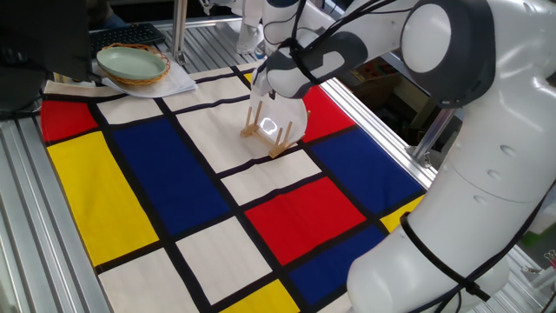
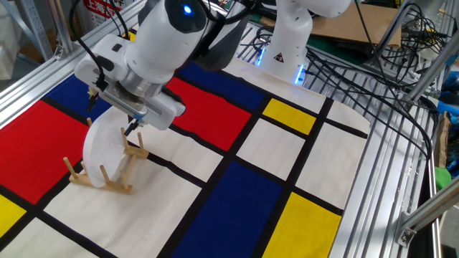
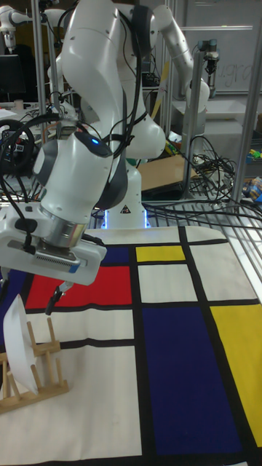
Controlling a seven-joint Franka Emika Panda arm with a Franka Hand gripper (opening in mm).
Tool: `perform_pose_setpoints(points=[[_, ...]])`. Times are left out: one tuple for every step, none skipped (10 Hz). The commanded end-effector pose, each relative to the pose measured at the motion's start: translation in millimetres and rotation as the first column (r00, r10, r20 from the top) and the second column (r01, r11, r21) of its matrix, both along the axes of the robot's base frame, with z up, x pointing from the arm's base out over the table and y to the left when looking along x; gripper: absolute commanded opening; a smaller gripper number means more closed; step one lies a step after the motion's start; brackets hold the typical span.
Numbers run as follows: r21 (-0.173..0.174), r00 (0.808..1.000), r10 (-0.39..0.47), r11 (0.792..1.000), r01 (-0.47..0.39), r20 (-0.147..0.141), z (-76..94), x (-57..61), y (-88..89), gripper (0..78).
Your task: Take the dish off the dish rack
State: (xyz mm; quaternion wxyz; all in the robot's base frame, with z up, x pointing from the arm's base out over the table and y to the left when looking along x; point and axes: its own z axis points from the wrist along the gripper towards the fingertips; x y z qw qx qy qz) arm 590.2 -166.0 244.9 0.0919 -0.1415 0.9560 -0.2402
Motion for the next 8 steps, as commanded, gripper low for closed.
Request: perform_pose_setpoints(points=[[0.001,1.000,0.011,1.000,-0.011,0.007,-0.1,4.2,-4.6,77.5],[0.003,1.000,0.011,1.000,-0.011,0.006,0.0,5.5,-6.1,77.5],[0.003,1.000,0.010,1.000,-0.010,0.006,-0.2,6.2,-7.5,77.5],[0.003,1.000,0.010,1.000,-0.010,0.006,-1.0,6.7,-8.7,77.5],[0.003,1.000,0.011,1.000,-0.011,0.006,-2.7,7.6,-10.7,77.5],[0.003,1.000,0.012,1.000,-0.012,0.009,-4.5,8.6,-12.2,77.5],[0.003,1.000,0.013,1.000,-0.013,0.010,-5.2,9.2,-12.6,77.5],[0.002,1.000,0.015,1.000,-0.015,0.015,-6.8,11.3,-14.2,77.5]])
